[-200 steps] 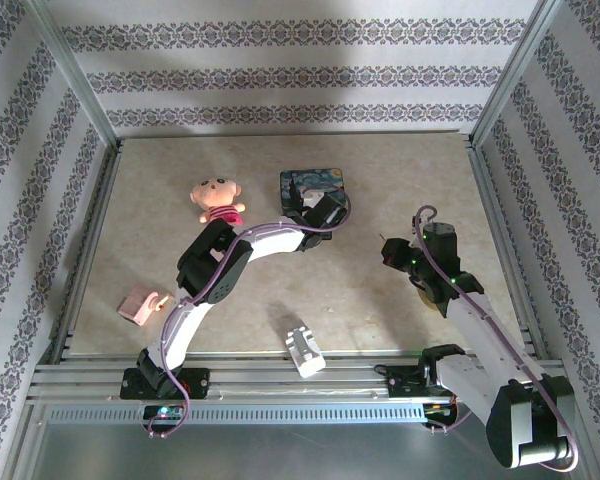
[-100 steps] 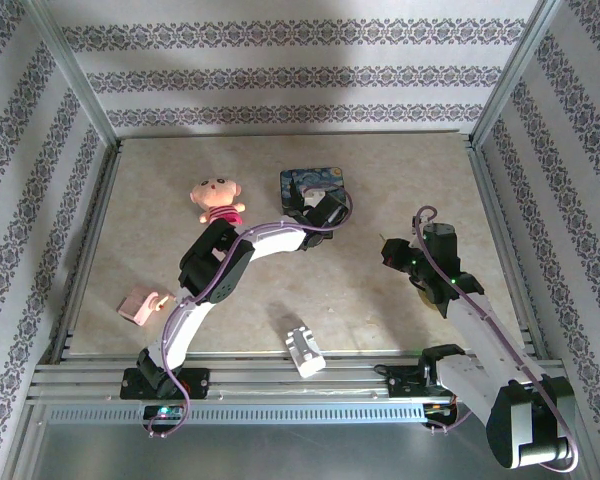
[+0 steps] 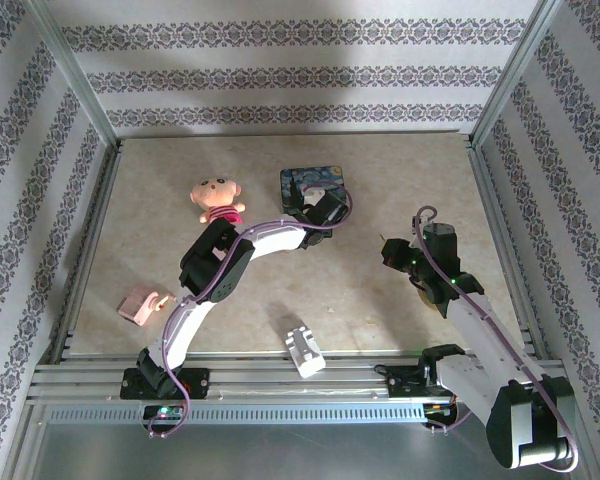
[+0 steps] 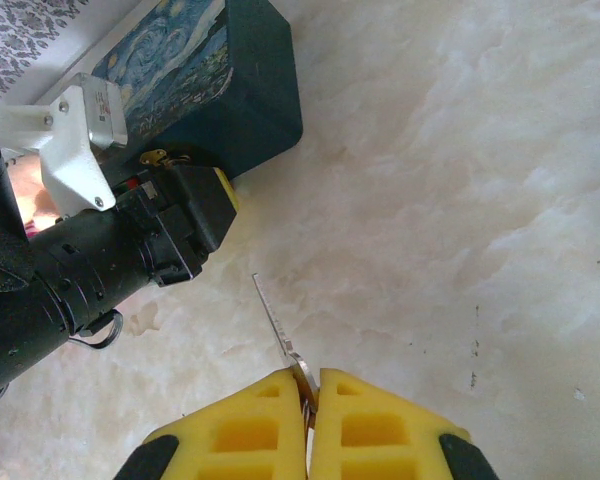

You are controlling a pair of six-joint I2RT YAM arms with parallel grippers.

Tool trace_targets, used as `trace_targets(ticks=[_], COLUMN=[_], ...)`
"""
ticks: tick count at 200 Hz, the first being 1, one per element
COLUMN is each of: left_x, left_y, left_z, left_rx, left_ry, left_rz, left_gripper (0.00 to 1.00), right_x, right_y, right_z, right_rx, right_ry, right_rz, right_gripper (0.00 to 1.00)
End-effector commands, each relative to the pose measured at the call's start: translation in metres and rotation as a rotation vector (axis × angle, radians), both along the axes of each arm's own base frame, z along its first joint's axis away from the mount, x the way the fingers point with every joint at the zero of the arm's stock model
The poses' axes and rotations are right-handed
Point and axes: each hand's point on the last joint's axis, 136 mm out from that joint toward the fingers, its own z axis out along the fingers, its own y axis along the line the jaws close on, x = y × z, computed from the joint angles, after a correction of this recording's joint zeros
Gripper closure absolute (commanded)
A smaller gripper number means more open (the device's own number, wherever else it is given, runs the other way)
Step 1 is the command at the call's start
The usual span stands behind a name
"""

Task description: Unlock the padlock with the key

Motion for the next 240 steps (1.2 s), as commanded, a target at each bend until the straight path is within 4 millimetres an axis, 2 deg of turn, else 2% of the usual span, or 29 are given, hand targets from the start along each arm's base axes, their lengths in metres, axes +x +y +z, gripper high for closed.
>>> trace_targets(ticks=[1,45,83,180,210,240], left_x=[0.001,-0.014,-0.033,-0.101,-0.117,-0.129], left_y=[0.001,0.013,0.031,0.101,0.098,0.073], left_z=[0.004,0.018,0.016,0.016,0.015,0.017], left_rx=[0.005,-0.051,-0.076,-0.134,-0.173,-0.228], left_ry=[0.013,0.015,0.045,0.076,0.091,0.105], left_rz=[-0.013,0.033,0.066,0.248,0.265,0.258], left_gripper=[1.00,1.00,1.00,1.00,1.00,1.00], right_x=[0.001,-0.002,-0.006,-0.018,-0.020,-0.021], right_y=[-0.002,0.000,0.002,0.025,0.028,0.029], right_z=[-0.002,-0.006,-0.012,-0.025,-0.028,-0.033], right_rx=[0.008,0.003,0.006,-0.038,-0.050,-0.058], right_ry=[-0.006,0.004,0.018,0.034,0.036,0.049], right_rz=[-0.007,0.011,0.028,0.100,0.112,0.119], right_gripper=[1.00,1.00,1.00,1.00,1.00,1.00])
